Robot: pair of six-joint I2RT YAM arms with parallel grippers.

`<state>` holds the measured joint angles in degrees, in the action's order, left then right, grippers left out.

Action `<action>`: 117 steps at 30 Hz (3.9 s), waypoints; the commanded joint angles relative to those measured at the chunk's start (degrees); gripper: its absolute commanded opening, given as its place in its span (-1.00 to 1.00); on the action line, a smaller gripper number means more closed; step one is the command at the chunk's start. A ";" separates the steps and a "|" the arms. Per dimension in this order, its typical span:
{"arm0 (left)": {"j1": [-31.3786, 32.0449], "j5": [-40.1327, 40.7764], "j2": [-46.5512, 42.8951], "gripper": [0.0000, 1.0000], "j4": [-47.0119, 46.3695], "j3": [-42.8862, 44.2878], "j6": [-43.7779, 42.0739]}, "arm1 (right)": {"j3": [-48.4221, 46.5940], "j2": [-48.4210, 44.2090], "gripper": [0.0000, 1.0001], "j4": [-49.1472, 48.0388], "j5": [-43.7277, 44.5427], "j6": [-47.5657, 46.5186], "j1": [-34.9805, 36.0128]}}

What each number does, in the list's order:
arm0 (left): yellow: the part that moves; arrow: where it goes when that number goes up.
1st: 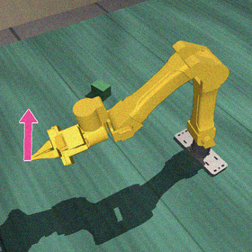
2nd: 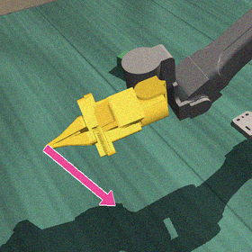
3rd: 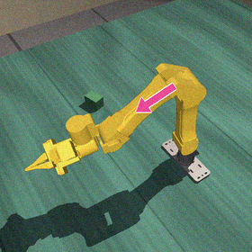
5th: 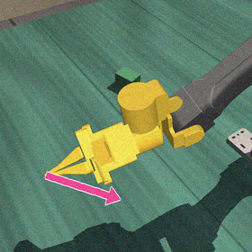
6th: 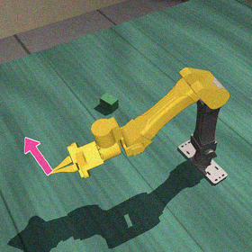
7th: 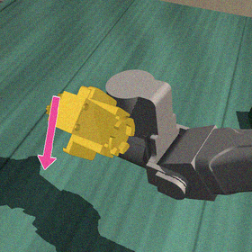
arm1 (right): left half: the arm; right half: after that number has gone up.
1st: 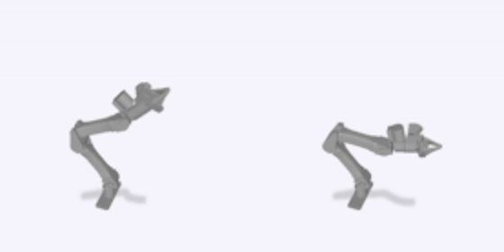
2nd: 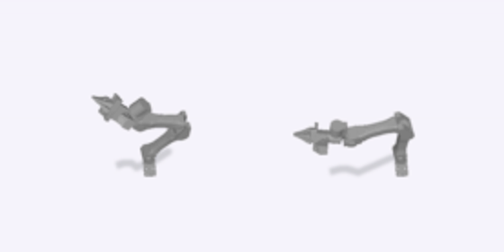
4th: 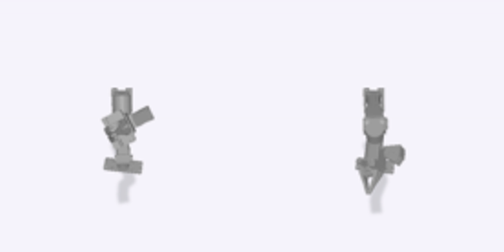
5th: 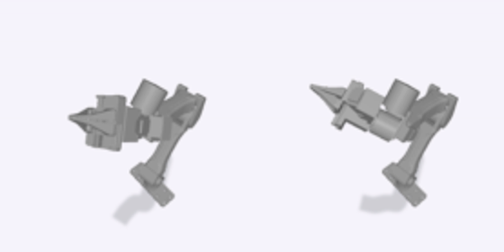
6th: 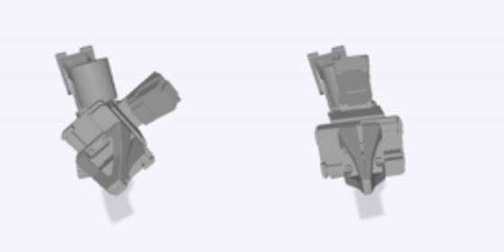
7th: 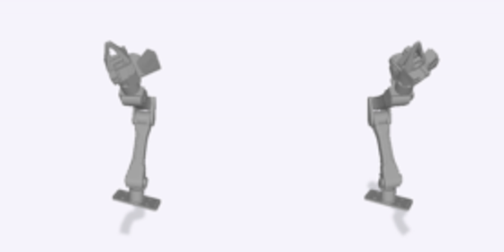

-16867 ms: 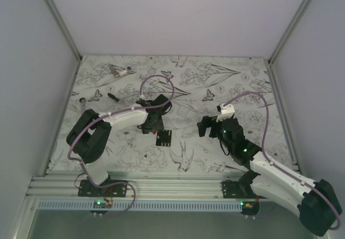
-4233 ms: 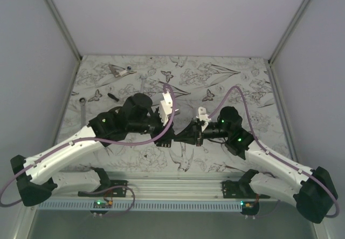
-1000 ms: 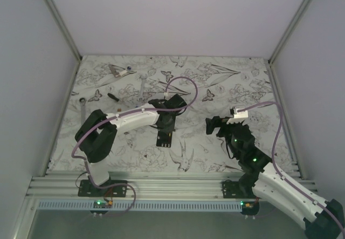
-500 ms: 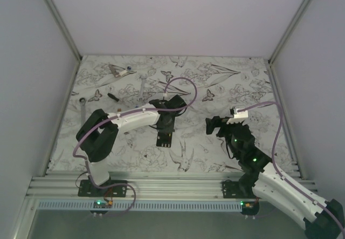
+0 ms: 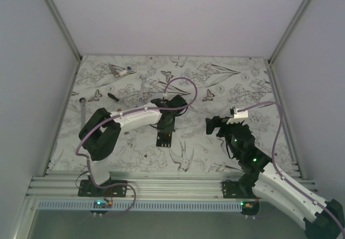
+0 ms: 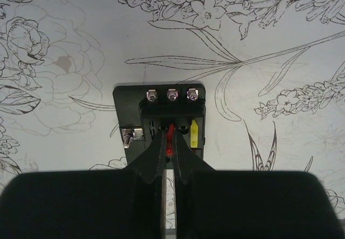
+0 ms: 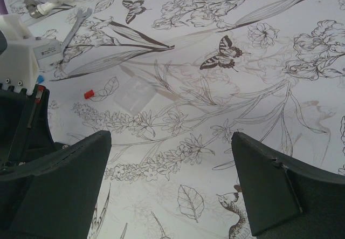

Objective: Snap on the fuse box
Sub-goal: Install the fuse at the fuse box base.

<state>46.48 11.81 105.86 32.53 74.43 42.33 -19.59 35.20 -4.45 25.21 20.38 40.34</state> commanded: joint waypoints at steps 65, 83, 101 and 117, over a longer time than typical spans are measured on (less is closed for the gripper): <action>1.78 -2.87 2.65 -1.00 -0.97 -1.48 -4.74 | -0.27 -0.13 0.99 -1.31 -0.96 1.00 -0.35; 1.83 2.99 1.20 -1.00 9.69 3.90 -7.17 | -0.36 0.21 0.99 -1.36 -1.29 1.06 -0.35; 1.51 1.18 0.73 -1.00 4.13 1.09 -4.75 | -0.32 -0.24 0.99 -1.27 -1.42 1.10 -0.35; 1.42 1.29 -0.70 -1.00 4.21 -0.33 -4.58 | -0.36 -0.57 0.99 -1.04 -1.42 1.13 -0.35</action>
<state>48.01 12.12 105.36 35.42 75.02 36.88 -19.59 35.29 -4.45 23.66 20.40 40.34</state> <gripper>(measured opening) 0.035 0.998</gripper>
